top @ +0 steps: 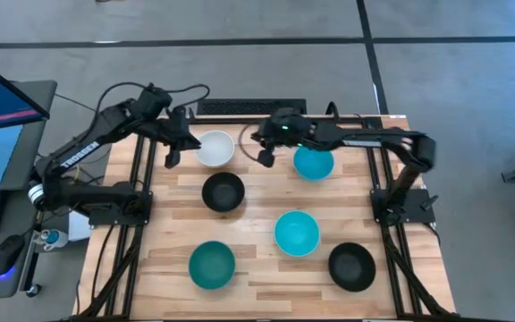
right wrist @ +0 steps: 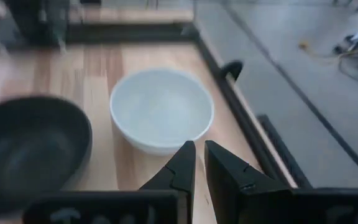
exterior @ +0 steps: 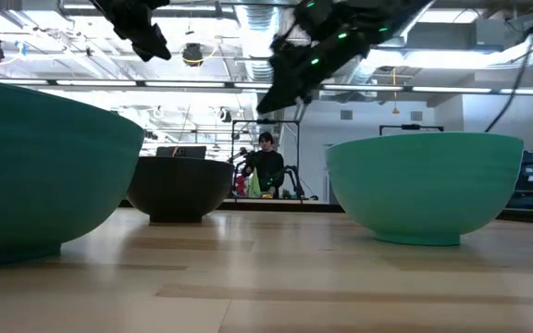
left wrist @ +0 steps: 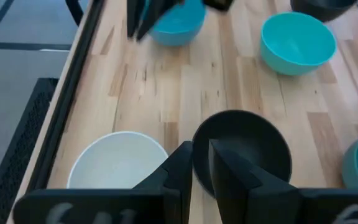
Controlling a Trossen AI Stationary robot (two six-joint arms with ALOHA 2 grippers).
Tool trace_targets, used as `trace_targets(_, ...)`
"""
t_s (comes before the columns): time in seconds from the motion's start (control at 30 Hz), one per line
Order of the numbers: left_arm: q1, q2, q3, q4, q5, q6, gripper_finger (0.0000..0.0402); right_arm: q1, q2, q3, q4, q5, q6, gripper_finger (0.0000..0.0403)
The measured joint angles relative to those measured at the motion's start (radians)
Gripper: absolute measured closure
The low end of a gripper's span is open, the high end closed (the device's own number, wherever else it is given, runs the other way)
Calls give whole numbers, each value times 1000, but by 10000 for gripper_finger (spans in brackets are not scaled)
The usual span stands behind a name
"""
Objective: Nest bowls inside each other
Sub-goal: Stack the black bowl on the blue bowl
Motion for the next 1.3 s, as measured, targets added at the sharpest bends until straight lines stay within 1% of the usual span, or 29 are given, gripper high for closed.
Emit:
trace_targets(0.07,0,-9,0,2,3,-12,356,-4,71,81,-73,-9,-3,344)
trace_targets(0.17,0,-18,0,2,13,-20,356,-12,144,162,-111,-113,-55,344)
trace_targets(0.2,0,-21,0,2,17,-20,356,-12,163,185,-108,-128,-86,344)
trace_targets(0.33,0,-28,0,2,28,-31,356,-12,214,278,-146,-132,-232,344)
trace_targets(0.5,0,-28,0,3,27,-30,356,-18,280,402,-287,-147,-350,344)
trace_targets(0.67,0,-28,0,4,26,-31,356,-10,356,481,-393,-142,-472,344)
trace_targets(0.73,0,-28,0,4,26,-32,356,3,379,502,-421,-118,-524,344)
trace_targets(0.83,0,-28,0,4,26,-37,356,24,396,518,-414,-26,-596,344)
trace_targets(0.93,0,-28,0,4,26,-37,356,42,396,523,-381,36,-719,344)
trace_targets(1.0,0,-28,0,4,25,-38,356,49,394,522,-366,46,-791,344)
trace_targets(1.13,0,-28,0,4,25,-38,356,51,393,523,-334,37,-860,344)
trace_targets(1.3,0,-28,0,4,25,-40,356,55,394,522,-403,22,-866,344)
